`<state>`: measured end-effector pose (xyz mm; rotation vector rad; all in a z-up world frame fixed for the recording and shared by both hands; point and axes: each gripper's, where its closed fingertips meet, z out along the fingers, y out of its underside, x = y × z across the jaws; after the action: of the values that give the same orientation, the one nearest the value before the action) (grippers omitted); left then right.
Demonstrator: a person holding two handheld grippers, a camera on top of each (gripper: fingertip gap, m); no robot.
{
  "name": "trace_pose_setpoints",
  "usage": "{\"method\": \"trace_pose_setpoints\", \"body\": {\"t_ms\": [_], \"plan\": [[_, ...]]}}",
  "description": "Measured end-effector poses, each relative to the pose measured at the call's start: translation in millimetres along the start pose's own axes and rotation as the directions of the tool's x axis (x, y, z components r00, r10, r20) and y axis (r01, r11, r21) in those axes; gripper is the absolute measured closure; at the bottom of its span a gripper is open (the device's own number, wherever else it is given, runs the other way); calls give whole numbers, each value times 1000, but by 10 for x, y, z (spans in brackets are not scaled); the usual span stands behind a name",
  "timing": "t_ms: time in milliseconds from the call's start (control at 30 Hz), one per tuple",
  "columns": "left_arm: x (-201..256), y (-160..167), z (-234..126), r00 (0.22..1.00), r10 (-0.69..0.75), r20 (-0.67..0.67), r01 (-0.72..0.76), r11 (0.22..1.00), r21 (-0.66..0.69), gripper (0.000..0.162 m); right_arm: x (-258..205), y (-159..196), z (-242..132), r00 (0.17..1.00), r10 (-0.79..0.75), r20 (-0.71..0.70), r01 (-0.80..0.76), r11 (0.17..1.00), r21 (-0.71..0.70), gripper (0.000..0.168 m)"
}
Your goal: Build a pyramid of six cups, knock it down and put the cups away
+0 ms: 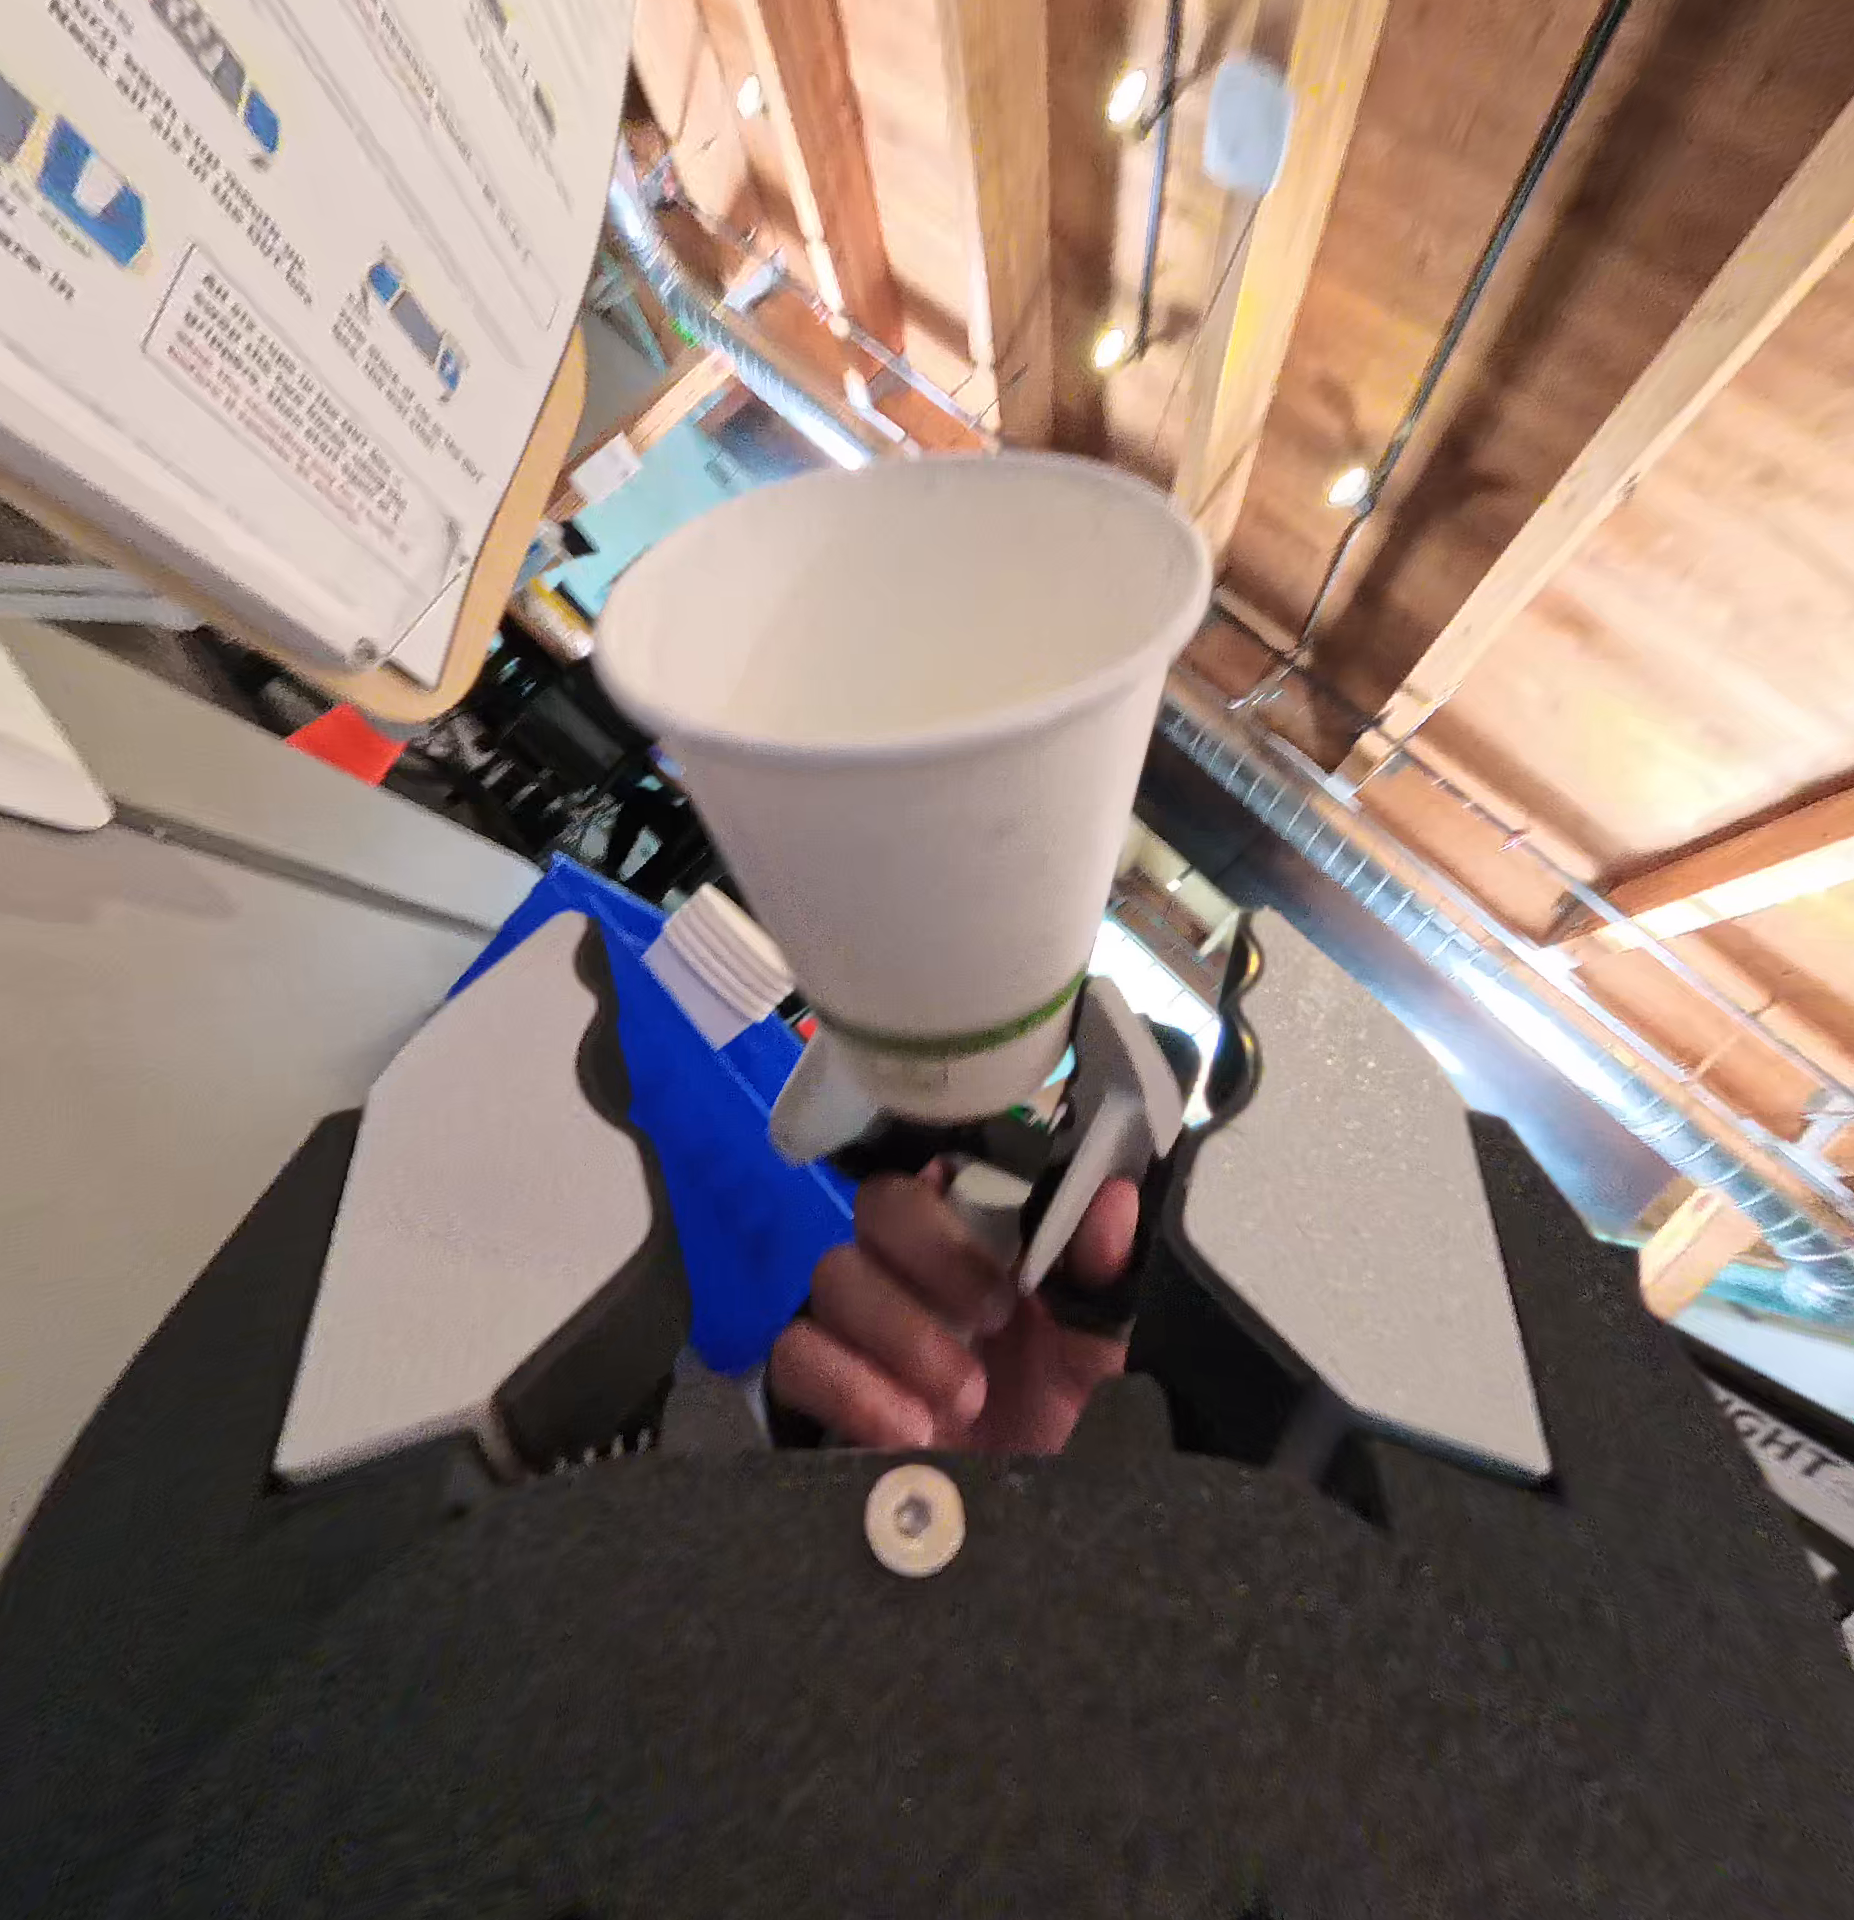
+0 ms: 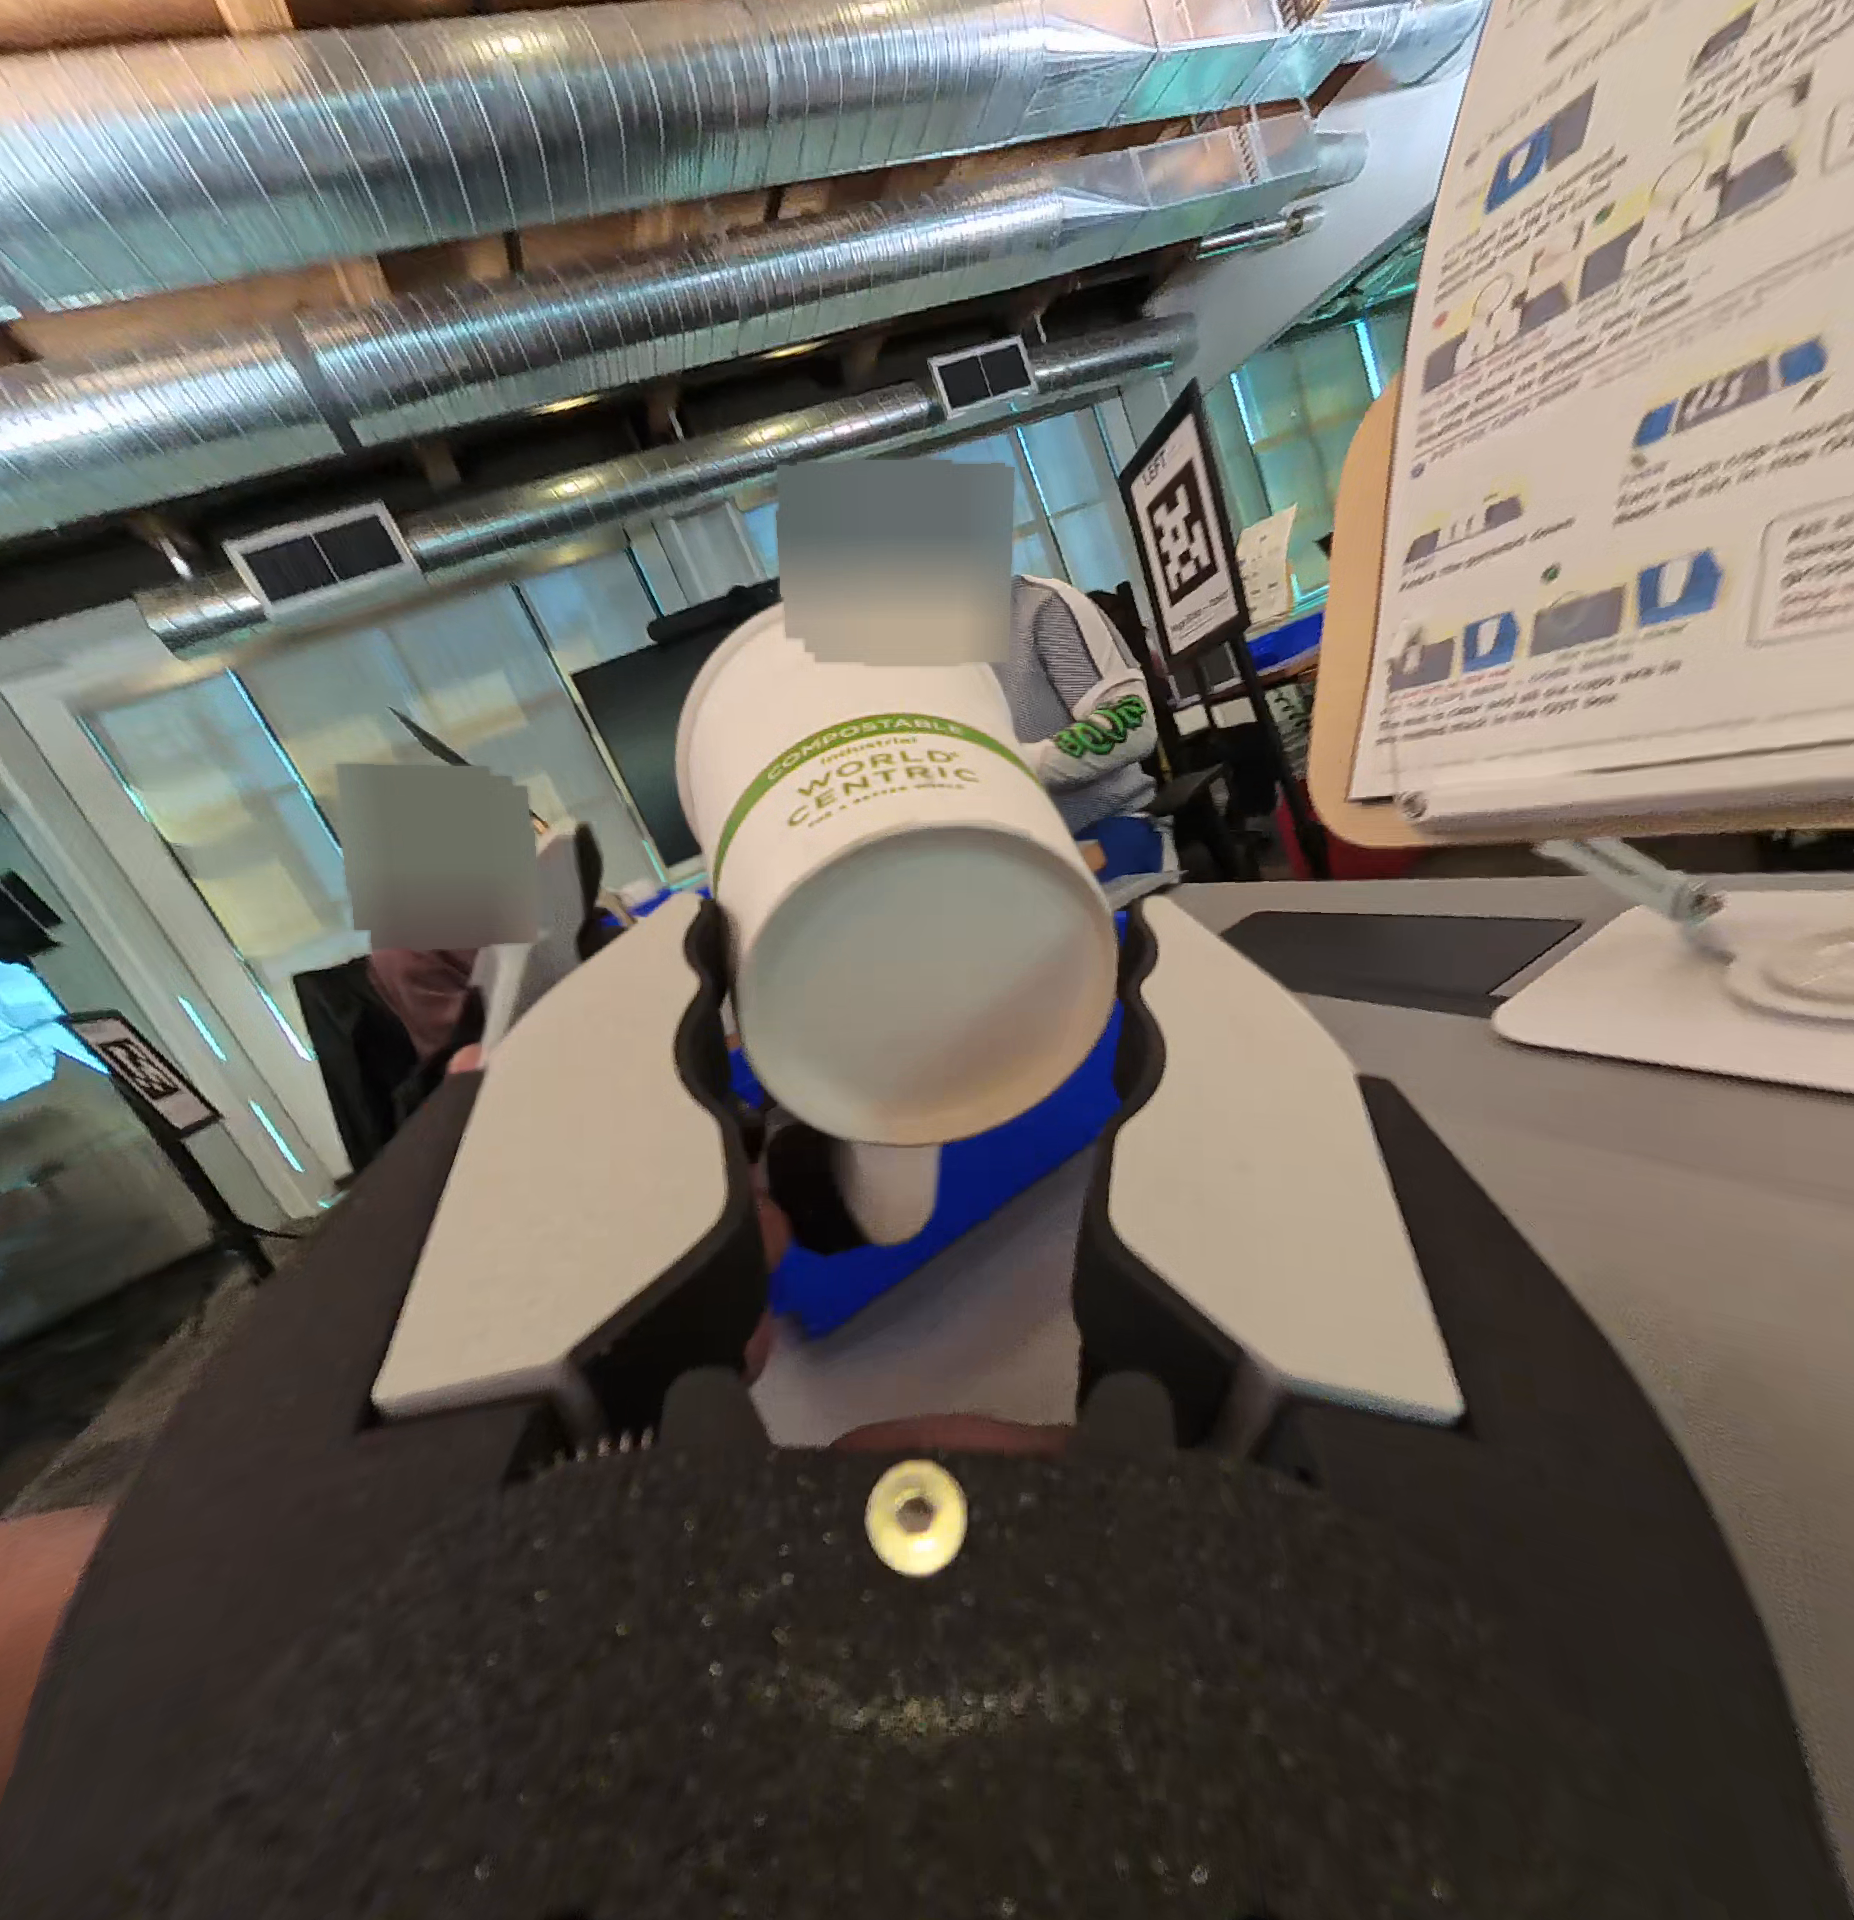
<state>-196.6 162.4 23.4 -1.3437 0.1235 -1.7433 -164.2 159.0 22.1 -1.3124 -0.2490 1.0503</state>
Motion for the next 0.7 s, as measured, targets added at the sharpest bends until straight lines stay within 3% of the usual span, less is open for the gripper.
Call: {"method": "trace_pose_setpoints", "body": {"t_ms": [100, 200, 300, 367, 467, 567, 700], "plan": [[-43, -21, 45, 1000, -8, -21, 8, 1000, -2, 58, -96, 130, 18, 1000, 13, 17, -13, 1000, 8, 97], [-52, -76, 1, 999, 17, -42, -17, 1000, -1, 77, -111, 322, 33, 1000, -10, 13, 11, 998, -56, 97], [-80, -86, -17, 999, 23, -45, -25, 999, -35, 79, -146, 477, 3, 998, -1, 70, 11, 991, -135, 98], [-88, -118, -39, 998, 10, -60, -14, 998, -54, 80, -128, 521, -64, 996, -10, 87, 26, 982, -186, 88], [-108, -136, -70, 996, 48, -73, -59, 986, -158, 80, -7, 294, -202, 992, -104, 76, 119, 968, -222, 86], [-168, -59, -114, 968, 241, -68, -249, 907, -338, 80, -11, -141, -314, 971, -181, 154, 219, 932, -289, 88], [-223, -1, -174, 884, 462, -76, -439, 762, -476, 79, 68, -466, -389, 902, -343, 263, 430, 766, -478, 90]]}}
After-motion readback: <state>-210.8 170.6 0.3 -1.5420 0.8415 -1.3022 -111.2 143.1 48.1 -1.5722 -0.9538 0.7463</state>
